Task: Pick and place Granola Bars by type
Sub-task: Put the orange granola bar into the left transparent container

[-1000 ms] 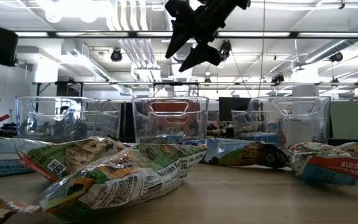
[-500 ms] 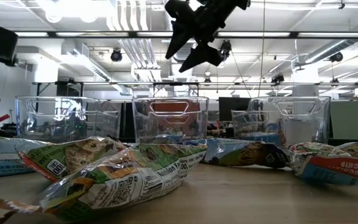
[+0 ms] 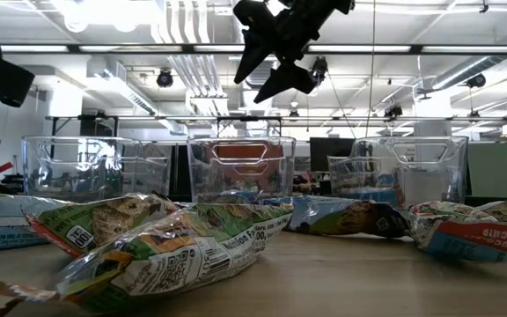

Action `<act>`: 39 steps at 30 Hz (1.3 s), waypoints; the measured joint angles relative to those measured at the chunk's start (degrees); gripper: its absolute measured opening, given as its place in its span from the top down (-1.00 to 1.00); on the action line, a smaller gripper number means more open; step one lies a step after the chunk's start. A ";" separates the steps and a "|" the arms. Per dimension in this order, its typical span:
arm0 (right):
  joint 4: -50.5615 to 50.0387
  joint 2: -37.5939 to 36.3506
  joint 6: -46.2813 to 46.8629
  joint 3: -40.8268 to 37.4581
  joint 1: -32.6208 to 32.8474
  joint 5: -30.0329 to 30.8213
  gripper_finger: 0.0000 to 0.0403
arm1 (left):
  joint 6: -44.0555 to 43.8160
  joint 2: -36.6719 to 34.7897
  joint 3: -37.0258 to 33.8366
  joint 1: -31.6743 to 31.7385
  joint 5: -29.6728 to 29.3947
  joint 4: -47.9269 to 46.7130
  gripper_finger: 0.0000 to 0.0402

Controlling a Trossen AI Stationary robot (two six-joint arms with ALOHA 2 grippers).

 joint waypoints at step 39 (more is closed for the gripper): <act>-0.11 0.02 -0.73 -0.24 0.02 0.00 -0.23 | 5.83 -2.82 -0.90 1.37 -1.43 7.25 0.74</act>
